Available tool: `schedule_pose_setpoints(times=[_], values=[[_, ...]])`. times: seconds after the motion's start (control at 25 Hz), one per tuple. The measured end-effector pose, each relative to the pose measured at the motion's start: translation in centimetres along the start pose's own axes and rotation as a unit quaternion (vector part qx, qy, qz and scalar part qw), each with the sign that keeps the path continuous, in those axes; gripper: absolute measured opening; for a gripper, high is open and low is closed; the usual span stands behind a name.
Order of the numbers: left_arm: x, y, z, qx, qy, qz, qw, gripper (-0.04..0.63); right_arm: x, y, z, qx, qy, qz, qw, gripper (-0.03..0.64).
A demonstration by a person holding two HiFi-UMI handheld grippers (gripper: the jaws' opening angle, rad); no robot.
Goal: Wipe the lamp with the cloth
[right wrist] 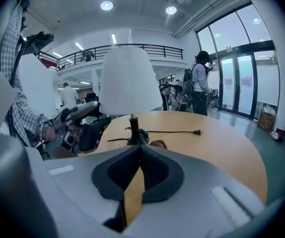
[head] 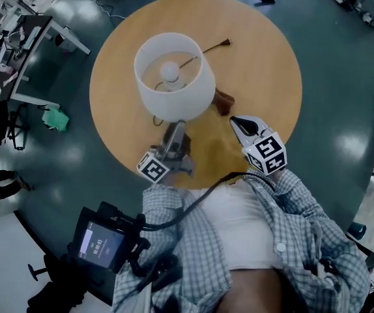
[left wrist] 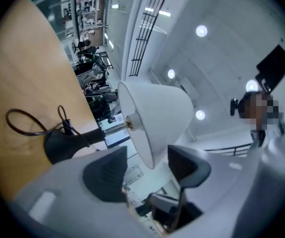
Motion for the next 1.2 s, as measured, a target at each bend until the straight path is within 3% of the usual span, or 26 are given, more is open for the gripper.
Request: schedule_pose_setpoints(times=[0.16,0.28,0.36,0.4,0.48,0.64,0.88,0.96,1.2], values=[[1.0,1.0,0.2,-0.019,0.026,0.055,0.9980,0.246,1.1,0.9,1.3,-0.006,-0.023,-0.009,1.000,0.003],[1.2,1.4,0.1,-0.017,0.046,0.079,0.9957,0.150,2.9,1.5,2.3,-0.032,-0.057,-0.007,0.998,0.005],[1.2,1.4,0.3,-0.019,0.043,0.086,0.9952,0.143,4.6,2.1,2.8,-0.051,-0.080,-0.003,0.996,0.002],[1.1,1.4,0.4,-0.020,0.041,0.087,0.9952,0.141,5.4,2.5,3.0,-0.053,-0.087,-0.004,0.995,0.023],[1.0,1.3,0.6,-0.022,0.039,0.086,0.9953,0.140,7.1,3.4,3.2,-0.050,-0.097,-0.008,0.994,0.126],[1.1,1.3,0.8,-0.021,0.036,0.084,0.9956,0.140,10.4,4.7,3.9,-0.050,-0.128,-0.014,0.990,0.227],[1.0,1.3,1.1,-0.019,0.036,0.081,0.9959,0.140,13.6,4.9,6.5,-0.052,-0.175,-0.036,0.983,0.207],[0.9,1.3,1.1,-0.020,0.036,0.080,0.9959,0.140,14.0,4.5,7.2,-0.049,-0.185,-0.045,0.980,0.160],[1.2,1.0,0.9,-0.017,0.038,0.076,0.9963,0.140,13.7,5.7,7.2,-0.009,-0.162,-0.040,0.986,0.101]])
Point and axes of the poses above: the fingertips, and each gripper's own axes: x forward along the fingers, y to its right, z out of its underside, the point moved 8 cm from there along -x, backward along the fingers, and after that the axes turned 14 degrees about -x, right-handed, at the moved point
